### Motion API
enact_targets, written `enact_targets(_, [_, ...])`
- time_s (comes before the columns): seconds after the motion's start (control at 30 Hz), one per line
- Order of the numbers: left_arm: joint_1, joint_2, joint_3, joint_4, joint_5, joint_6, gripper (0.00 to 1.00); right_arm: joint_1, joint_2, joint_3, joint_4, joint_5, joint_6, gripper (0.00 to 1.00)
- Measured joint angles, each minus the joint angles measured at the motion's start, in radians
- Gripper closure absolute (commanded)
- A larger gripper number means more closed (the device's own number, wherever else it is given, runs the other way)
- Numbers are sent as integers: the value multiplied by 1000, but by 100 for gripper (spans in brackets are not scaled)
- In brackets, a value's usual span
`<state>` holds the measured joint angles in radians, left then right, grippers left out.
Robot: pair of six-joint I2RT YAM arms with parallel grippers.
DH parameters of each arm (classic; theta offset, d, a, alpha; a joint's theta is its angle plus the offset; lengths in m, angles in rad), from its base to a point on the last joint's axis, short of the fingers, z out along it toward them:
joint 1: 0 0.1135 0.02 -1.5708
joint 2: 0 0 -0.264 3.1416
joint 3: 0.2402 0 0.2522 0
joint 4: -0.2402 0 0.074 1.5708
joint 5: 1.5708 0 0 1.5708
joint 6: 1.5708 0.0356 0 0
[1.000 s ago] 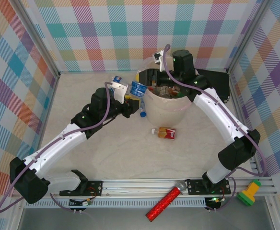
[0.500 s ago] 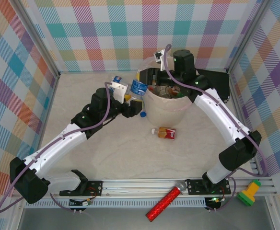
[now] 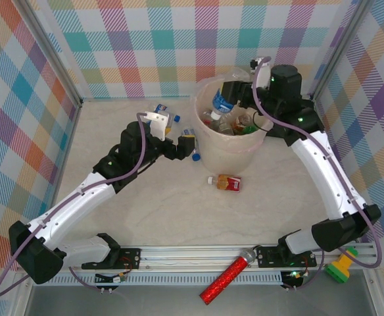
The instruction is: Put the plastic bottles in the bin
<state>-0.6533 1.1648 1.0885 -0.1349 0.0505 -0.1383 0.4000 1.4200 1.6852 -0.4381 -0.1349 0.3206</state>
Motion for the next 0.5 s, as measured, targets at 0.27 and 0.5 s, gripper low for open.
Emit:
enact_targets(0.27, [0, 0, -2, 0, -19, -7, 0, -3, -15, -69, -13, 275, -148, 36])
enact_targets(0.5, [0, 2, -2, 0, -28, -8, 0, -3, -3, -103, -10, 481, -256, 35])
